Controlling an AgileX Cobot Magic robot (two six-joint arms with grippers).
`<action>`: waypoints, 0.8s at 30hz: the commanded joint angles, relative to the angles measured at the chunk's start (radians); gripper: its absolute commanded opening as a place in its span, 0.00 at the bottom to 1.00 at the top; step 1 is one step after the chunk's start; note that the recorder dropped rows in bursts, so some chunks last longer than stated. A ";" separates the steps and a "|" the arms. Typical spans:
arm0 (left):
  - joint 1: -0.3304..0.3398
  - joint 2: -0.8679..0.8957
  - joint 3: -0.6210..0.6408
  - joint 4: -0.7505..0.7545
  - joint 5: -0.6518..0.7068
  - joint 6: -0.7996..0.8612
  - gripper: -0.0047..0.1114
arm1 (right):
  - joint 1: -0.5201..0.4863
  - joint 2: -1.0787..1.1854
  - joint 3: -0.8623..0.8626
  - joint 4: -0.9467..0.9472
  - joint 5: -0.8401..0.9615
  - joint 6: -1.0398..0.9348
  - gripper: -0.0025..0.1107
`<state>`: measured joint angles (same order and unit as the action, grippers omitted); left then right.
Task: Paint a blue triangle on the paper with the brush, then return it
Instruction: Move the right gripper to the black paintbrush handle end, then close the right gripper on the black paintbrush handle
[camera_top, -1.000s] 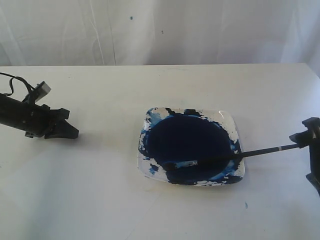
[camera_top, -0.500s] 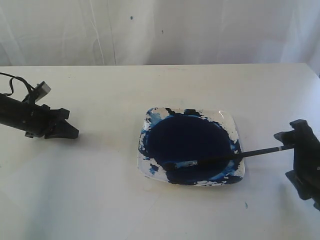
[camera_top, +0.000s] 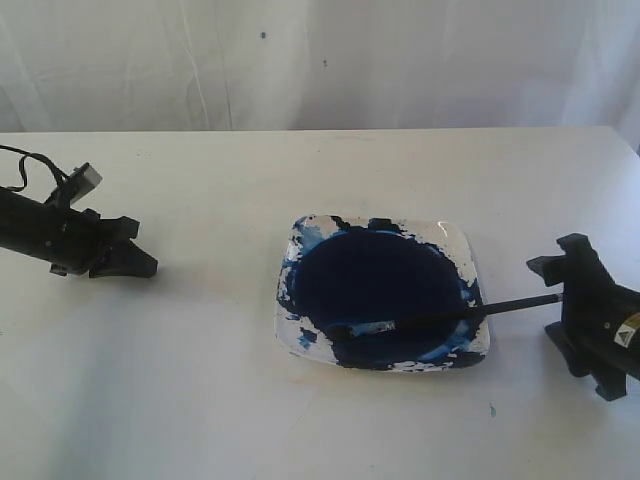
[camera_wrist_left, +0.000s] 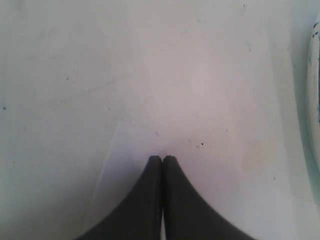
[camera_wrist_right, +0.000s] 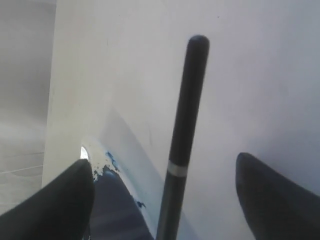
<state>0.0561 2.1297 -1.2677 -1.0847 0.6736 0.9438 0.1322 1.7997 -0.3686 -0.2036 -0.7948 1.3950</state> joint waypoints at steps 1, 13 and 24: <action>0.001 0.006 0.000 0.001 0.000 0.002 0.04 | 0.001 0.038 -0.030 -0.011 0.001 -0.004 0.62; 0.001 0.006 0.000 0.003 0.000 0.002 0.04 | 0.001 0.101 -0.085 -0.011 0.027 0.002 0.47; 0.001 0.006 0.000 0.005 0.000 0.002 0.04 | 0.001 0.128 -0.087 -0.011 0.031 0.050 0.27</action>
<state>0.0561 2.1297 -1.2677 -1.0847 0.6736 0.9438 0.1322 1.9003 -0.4612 -0.2059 -0.8362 1.4292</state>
